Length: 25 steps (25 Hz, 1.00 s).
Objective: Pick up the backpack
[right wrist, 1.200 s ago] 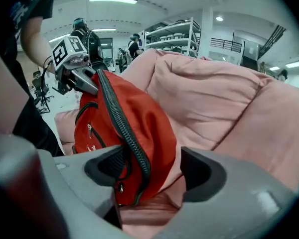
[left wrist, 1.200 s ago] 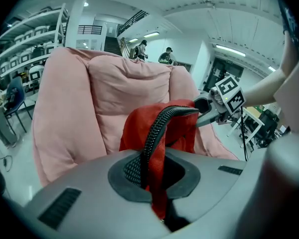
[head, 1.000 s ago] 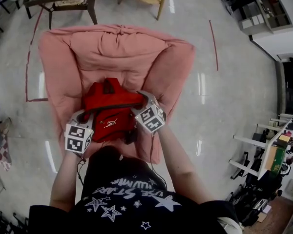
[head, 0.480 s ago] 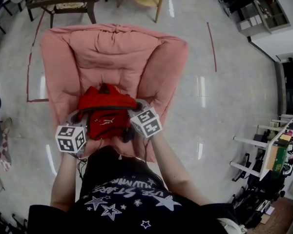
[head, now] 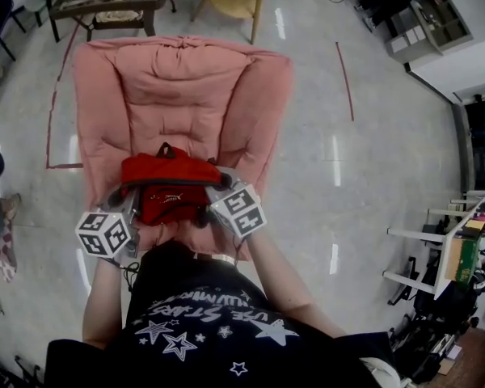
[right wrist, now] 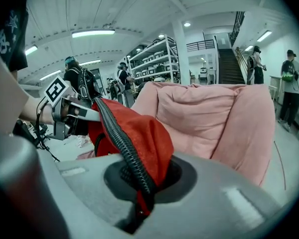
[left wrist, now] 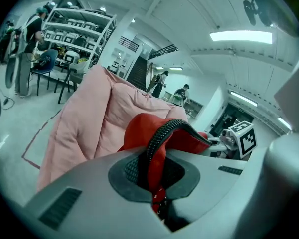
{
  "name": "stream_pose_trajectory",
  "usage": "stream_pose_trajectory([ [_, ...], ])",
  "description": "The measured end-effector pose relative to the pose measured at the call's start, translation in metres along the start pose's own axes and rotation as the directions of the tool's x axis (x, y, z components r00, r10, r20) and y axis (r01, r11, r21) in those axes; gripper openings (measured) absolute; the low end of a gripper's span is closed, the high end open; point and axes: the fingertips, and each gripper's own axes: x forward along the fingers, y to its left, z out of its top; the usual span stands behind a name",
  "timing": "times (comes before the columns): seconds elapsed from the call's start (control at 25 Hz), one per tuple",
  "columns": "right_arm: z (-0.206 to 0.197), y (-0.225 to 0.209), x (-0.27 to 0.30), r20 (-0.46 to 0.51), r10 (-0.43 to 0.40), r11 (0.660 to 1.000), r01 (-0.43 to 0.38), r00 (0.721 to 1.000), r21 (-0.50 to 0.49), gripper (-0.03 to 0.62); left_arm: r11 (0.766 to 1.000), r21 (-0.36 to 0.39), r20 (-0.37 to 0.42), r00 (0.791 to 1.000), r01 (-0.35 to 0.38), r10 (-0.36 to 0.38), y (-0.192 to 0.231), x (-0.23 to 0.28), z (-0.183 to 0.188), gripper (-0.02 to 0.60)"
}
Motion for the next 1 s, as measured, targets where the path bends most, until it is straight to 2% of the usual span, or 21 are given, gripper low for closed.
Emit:
stream_pose_trajectory([
  [0.16, -0.001, 0.023, -0.023, -0.011, 0.000, 0.985, -0.002, 1.000, -0.173, 0.009, 1.000, 0.013, 0.024, 0.999, 0.027, -0.027, -0.020, -0.020, -0.005, 0.009],
  [0.44, 0.009, 0.046, -0.073, 0.101, 0.014, 0.996, -0.004, 0.995, -0.091, 0.009, 0.998, 0.034, 0.111, 0.992, 0.051, -0.054, -0.065, -0.070, -0.008, 0.009],
  [0.72, 0.016, 0.077, -0.155, 0.211, 0.002, 0.992, 0.025, 0.978, -0.124, 0.009, 0.997, 0.063, 0.250, 0.966, 0.050, -0.064, -0.128, -0.132, -0.004, 0.009],
  [0.84, 0.007, 0.093, -0.182, 0.237, -0.009, 0.989, 0.043, 0.971, -0.140, 0.009, 0.998, 0.014, 0.285, 0.957, 0.054, -0.056, -0.150, -0.154, -0.015, 0.009],
  [1.0, -0.005, 0.108, -0.207, 0.274, 0.003, 0.994, 0.027, 0.962, -0.104, 0.009, 0.999, -0.026, 0.297, 0.955, 0.040, -0.031, -0.172, -0.176, -0.034, 0.009],
])
